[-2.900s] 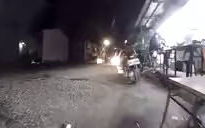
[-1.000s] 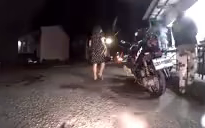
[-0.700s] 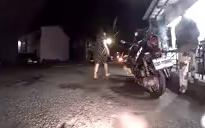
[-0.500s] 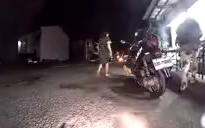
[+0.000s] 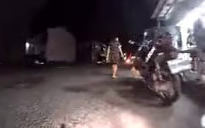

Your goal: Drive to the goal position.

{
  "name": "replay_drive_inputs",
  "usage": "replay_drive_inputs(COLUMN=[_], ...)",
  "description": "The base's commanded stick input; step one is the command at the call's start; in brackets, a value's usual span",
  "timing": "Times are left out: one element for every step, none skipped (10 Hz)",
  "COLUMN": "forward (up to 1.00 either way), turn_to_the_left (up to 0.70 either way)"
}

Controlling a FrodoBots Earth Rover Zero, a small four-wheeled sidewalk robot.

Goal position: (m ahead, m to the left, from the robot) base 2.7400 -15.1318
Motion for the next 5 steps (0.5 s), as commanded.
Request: replay_drive_inputs(forward=[0.7,0.7,0.7,0.7,0.7], turn_to_the_left=[0.07,0.0,0.0,0.0,0.0])
